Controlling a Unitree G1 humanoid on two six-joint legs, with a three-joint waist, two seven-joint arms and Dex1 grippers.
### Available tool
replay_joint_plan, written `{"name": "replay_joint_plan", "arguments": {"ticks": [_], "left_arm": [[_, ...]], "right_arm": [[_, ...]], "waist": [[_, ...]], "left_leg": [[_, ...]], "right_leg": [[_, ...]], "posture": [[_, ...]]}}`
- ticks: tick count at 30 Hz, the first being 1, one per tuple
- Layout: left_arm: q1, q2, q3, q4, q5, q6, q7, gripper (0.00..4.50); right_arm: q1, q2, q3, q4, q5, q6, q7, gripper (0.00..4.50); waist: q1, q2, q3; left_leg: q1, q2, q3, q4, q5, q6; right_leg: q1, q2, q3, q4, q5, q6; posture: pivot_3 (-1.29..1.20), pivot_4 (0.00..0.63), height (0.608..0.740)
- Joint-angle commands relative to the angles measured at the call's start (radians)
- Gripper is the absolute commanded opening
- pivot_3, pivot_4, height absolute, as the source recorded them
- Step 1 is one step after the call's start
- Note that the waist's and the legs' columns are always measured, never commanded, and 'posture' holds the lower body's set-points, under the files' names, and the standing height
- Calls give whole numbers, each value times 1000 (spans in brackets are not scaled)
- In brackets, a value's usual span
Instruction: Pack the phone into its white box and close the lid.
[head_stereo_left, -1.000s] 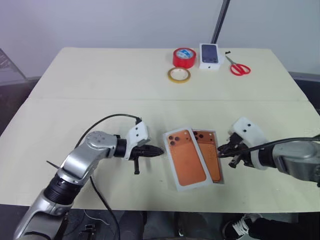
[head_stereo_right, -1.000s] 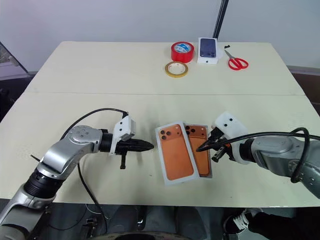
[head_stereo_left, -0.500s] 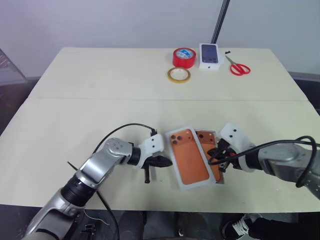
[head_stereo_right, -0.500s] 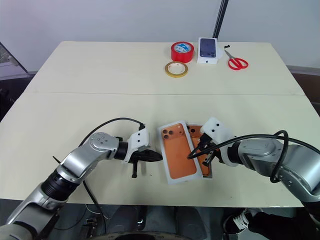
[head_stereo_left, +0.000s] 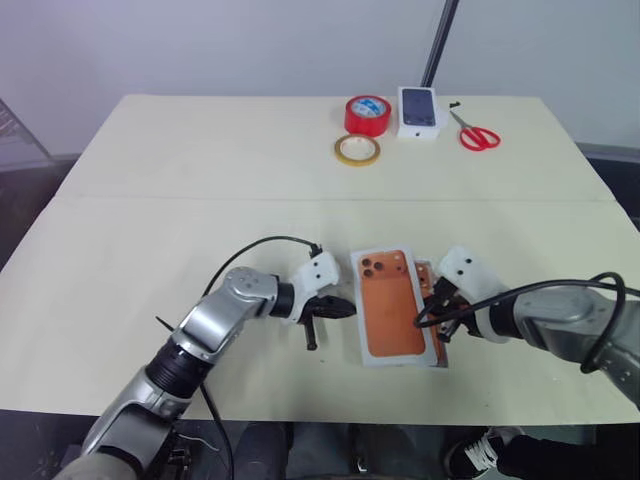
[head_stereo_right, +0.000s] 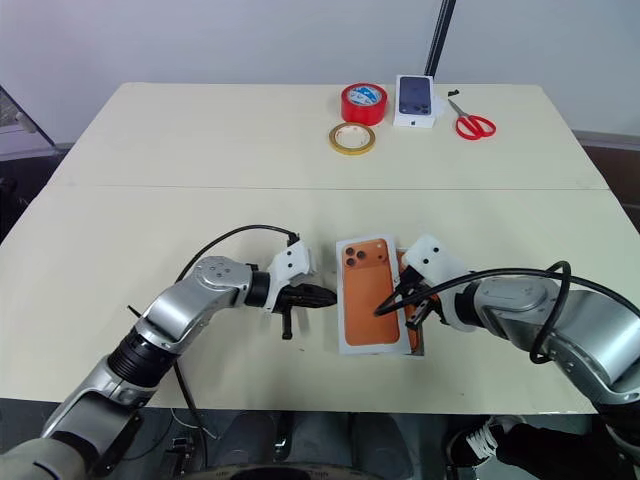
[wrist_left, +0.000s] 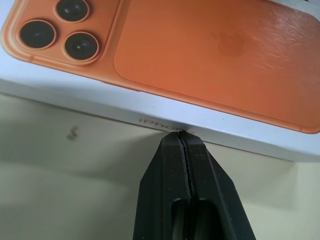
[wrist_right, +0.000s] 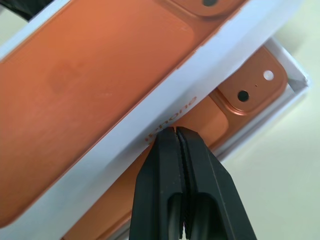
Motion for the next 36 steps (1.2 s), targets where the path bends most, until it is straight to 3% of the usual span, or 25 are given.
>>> {"name": "replay_joint_plan", "arguments": {"ticks": [1,36], "left_arm": [[-36,-38,10,-30,-21,-40,-14,0],[-67,-75,-42,3,33,-61,-57,0]], "right_arm": [[3,9,-34,-62,4,-6,35,61],[151,35,-118,-63,-128,5,106,61]], "waist": [[-1,0,0],[2,0,0]], "left_leg": [[0,0,0,0,0,0],[0,0,0,1,0,0]], "right_leg": [[0,0,0,0,0,0],[1,0,0,0,0,0]], "posture": [[0,150,735],[0,150,735]]}}
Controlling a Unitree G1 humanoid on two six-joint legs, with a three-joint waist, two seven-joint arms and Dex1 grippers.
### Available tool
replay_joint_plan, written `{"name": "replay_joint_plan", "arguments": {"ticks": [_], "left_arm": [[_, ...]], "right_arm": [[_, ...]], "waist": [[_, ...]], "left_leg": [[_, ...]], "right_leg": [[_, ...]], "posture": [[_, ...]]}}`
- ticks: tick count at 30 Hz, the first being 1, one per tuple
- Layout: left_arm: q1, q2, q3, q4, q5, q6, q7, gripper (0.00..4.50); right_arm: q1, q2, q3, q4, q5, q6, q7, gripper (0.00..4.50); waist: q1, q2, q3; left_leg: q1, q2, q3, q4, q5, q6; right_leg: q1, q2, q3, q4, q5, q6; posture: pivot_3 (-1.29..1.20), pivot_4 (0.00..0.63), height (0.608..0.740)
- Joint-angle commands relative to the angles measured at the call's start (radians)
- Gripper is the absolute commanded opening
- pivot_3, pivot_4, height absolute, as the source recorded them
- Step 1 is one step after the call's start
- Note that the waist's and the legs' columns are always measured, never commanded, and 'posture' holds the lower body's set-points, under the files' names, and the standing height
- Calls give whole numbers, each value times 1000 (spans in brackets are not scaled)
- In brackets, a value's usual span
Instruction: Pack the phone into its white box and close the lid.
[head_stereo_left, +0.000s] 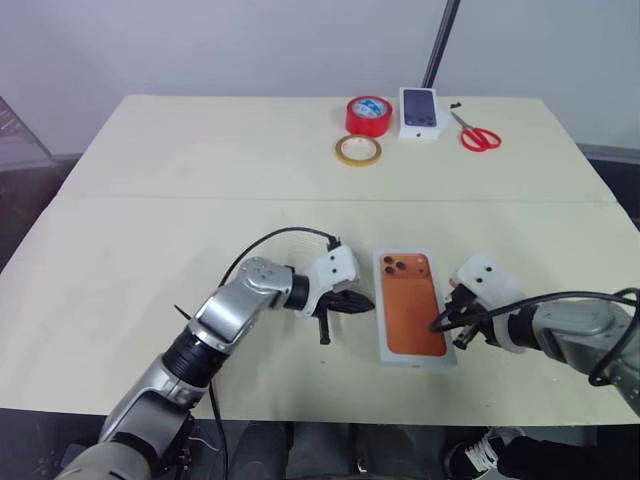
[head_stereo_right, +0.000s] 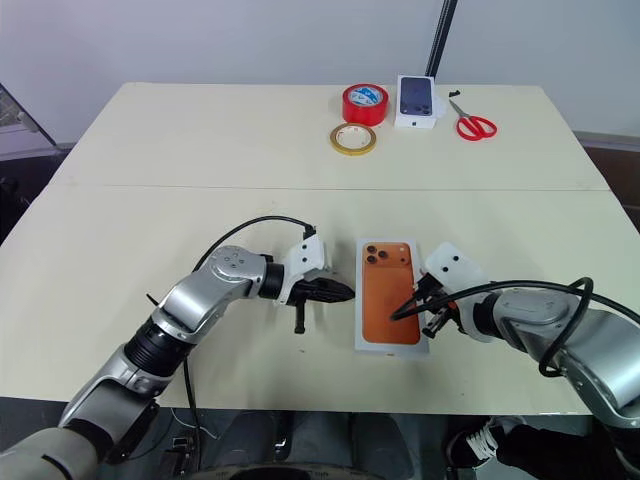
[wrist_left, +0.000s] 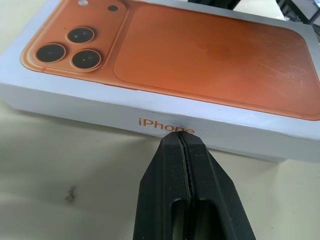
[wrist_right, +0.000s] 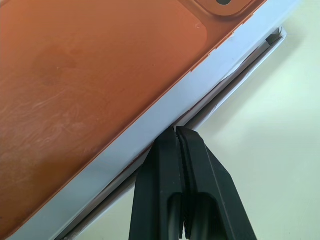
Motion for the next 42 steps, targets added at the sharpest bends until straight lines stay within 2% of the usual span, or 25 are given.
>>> {"name": "replay_joint_plan", "arguments": {"ticks": [1,20,42], "left_arm": [[-19,-19,-20,-25,-3,-33,-14,0],[-38,-57,-1,-6,3,-63,3,0],[-40,-49,-29,8,23,-91,-15,0]], "right_arm": [[15,9,-7,-30,-5,-4,19,61],[34,6,-27,-20,-64,-14,52,61],[18,-16,-77,-88,-97,-46,101,61]], "waist": [[0,0,0],[2,0,0],[-2,0,0]], "left_leg": [[0,0,0,0,0,0],[0,0,0,1,0,0],[0,0,0,1,0,0]], "right_leg": [[0,0,0,0,0,0],[1,0,0,0,0,0],[1,0,0,0,0,0]], "posture": [[0,150,735],[0,150,735],[0,150,735]]}}
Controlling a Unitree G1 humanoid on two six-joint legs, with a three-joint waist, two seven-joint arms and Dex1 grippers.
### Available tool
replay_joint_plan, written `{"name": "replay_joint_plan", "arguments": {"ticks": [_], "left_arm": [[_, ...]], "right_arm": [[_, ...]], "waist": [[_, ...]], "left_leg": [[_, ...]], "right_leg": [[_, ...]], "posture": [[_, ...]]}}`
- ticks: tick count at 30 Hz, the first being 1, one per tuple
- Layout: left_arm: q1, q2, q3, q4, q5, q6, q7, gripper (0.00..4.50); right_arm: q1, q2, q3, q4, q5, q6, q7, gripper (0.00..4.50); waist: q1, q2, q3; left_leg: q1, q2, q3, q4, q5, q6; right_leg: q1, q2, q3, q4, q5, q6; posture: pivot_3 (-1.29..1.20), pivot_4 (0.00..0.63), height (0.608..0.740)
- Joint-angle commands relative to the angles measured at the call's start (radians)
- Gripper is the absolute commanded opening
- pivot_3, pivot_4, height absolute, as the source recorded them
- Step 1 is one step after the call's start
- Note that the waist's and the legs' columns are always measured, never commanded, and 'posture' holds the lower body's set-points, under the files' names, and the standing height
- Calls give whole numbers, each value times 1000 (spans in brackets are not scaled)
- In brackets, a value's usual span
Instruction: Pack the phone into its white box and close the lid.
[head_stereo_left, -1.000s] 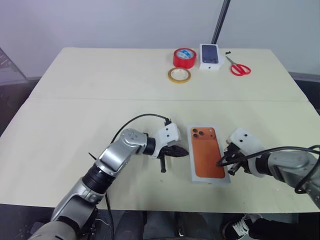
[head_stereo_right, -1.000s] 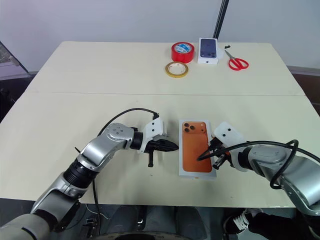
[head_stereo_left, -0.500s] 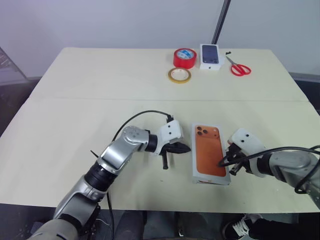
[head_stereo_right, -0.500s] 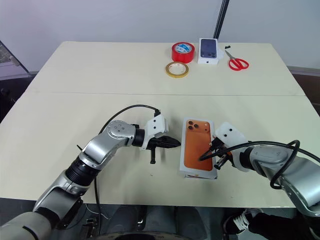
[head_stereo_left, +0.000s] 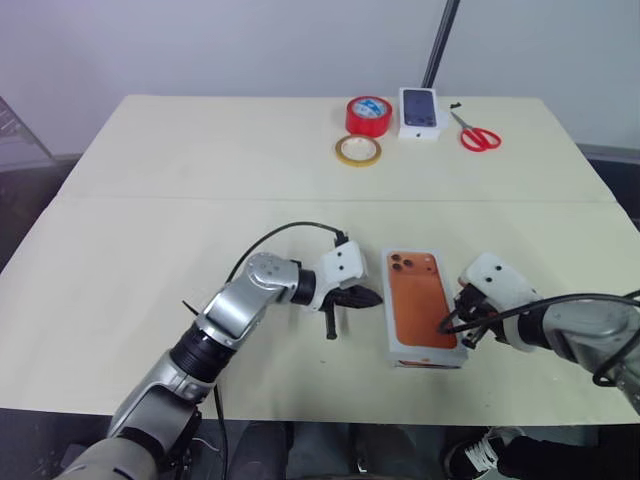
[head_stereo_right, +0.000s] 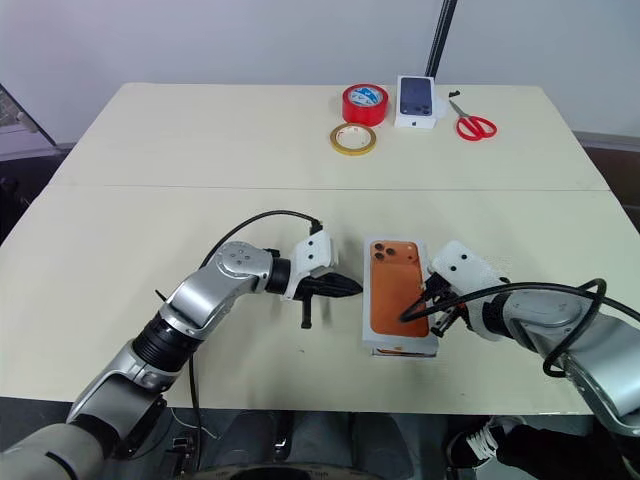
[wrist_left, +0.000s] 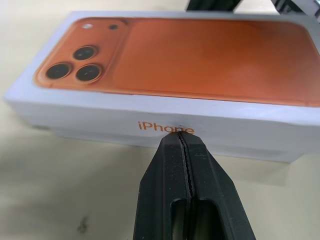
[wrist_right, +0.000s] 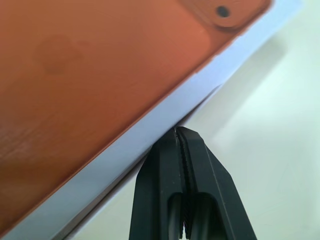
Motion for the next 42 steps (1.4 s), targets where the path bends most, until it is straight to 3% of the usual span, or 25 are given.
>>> {"name": "replay_joint_plan", "arguments": {"ticks": [1,26,35,42], "left_arm": [[-14,-17,-13,-24,-2,-27,-10,0],[-21,-10,-13,3,13,-32,-21,0],[-32,9,37,44,-5,-32,-22,0],[-83,-46,99,58,-46,-3,5,0]], "right_arm": [[-17,-6,-25,-59,10,-20,26,61],[81,-2,-24,-22,-70,-32,46,61],[112,-64,-94,4,-106,-96,118,61],[167,-78,-210,-34,-76,-170,238,61]], "waist": [[0,0,0],[1,0,0],[1,0,0],[3,0,0]], "left_leg": [[0,0,0,0,0,0],[0,0,0,0,0,0],[0,0,0,0,0,0],[0,0,0,1,0,0]], "right_leg": [[0,0,0,0,0,0],[0,0,0,0,0,0],[0,0,0,0,0,0],[0,0,0,0,0,0]], "posture": [[0,150,735],[0,150,735],[0,150,735],[0,150,735]]}}
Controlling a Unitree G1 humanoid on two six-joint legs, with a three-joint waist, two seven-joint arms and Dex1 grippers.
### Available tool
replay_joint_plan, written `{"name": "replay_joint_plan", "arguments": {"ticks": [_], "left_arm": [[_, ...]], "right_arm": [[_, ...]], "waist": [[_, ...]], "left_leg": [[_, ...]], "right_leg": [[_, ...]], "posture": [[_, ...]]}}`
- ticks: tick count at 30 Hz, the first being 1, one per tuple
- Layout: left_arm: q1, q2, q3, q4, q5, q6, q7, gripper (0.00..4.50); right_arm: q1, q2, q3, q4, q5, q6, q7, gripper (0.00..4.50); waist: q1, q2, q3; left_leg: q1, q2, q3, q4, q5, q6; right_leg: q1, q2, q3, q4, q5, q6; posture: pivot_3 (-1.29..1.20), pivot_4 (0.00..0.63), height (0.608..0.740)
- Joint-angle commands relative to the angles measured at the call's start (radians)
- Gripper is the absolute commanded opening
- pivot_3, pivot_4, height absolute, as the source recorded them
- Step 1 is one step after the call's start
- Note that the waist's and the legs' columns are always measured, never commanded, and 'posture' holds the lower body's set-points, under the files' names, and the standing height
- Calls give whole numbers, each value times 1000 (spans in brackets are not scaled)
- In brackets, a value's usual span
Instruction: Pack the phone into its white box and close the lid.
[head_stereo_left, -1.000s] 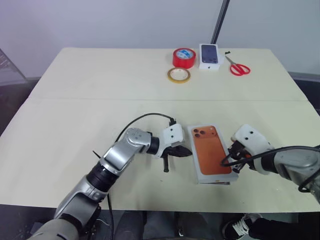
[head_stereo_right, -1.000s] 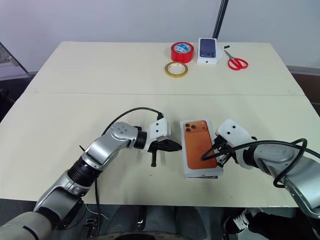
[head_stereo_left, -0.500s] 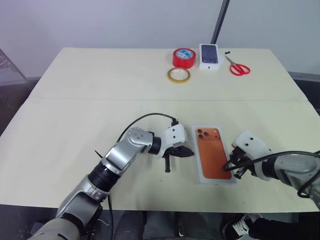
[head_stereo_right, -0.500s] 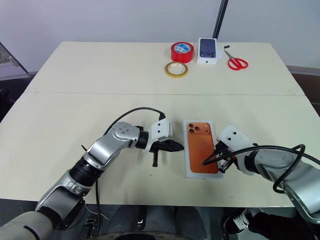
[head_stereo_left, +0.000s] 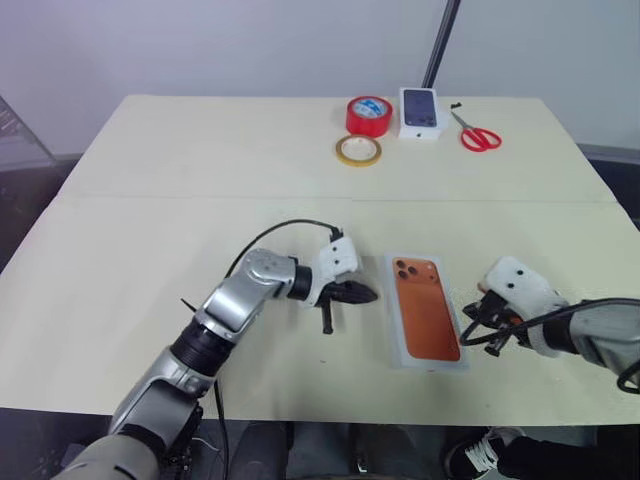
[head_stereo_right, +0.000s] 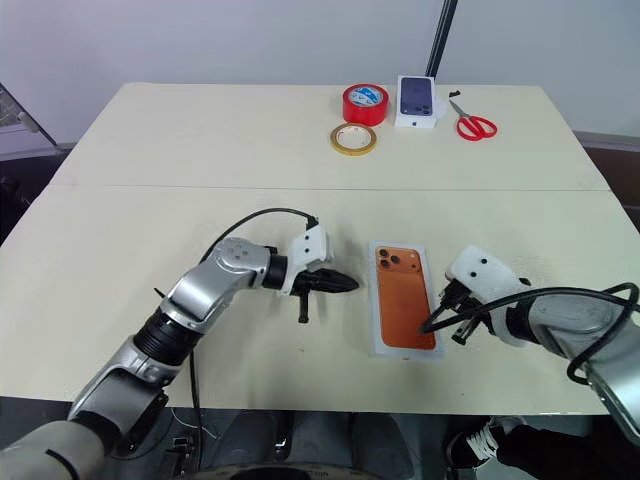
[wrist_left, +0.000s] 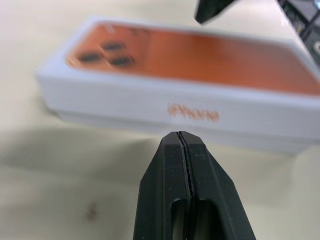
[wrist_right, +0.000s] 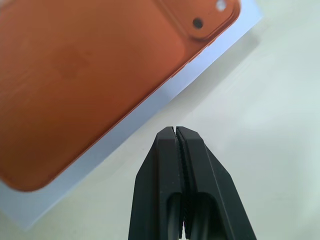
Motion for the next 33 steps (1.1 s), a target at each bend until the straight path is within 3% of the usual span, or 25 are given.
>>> {"name": "replay_joint_plan", "arguments": {"ticks": [1,5,10,15,20,23,27,33], "left_arm": [[-37,-36,27,-7,-22,3,21,0],[-60,-78,-4,20,-3,-3,35,0],[-69,-102,-73,88,66,-37,51,0],[-53,-64,-138,110,122,-43,21,0],[-35,-39,-122,90,119,-33,19,0],[-28,-35,-52,80,83,-40,42,0],[-7,18,141,32,6,-31,95,0],[121,226,396,6,-29,-37,159,0]], "right_arm": [[24,-1,-85,-52,31,-41,66,61],[86,10,-98,-111,60,-58,114,61],[139,26,-26,-151,43,-64,85,61],[141,52,49,-139,18,-43,25,61],[143,51,71,-142,10,-45,6,61],[113,71,53,-135,3,-68,-13,61],[-3,176,-41,-58,-20,-152,-87,61],[-132,238,-130,132,14,-198,-85,61]], "waist": [[-1,0,0],[-2,0,0],[-2,0,0],[-3,0,0],[-4,-2,-1],[-5,-3,-1],[-11,-2,0],[-7,-2,0]], "left_leg": [[0,0,0,0,0,0],[0,0,0,0,0,0],[1,0,0,0,0,0],[2,0,0,0,0,0],[12,0,0,-3,0,0],[15,0,0,-4,-1,1],[15,1,1,-4,-1,1],[15,0,1,-6,-1,1]], "right_leg": [[0,0,0,0,0,0],[0,0,0,0,0,0],[1,0,0,0,0,0],[1,1,0,0,0,0],[11,1,0,-3,0,0],[14,1,1,-4,-1,0],[12,1,1,-3,-1,0],[12,-1,2,-3,-1,1]], "posture": [[0,150,735],[0,150,735],[0,150,735],[0,150,735],[0,150,735],[0,150,735],[0,150,735],[0,150,735]]}}
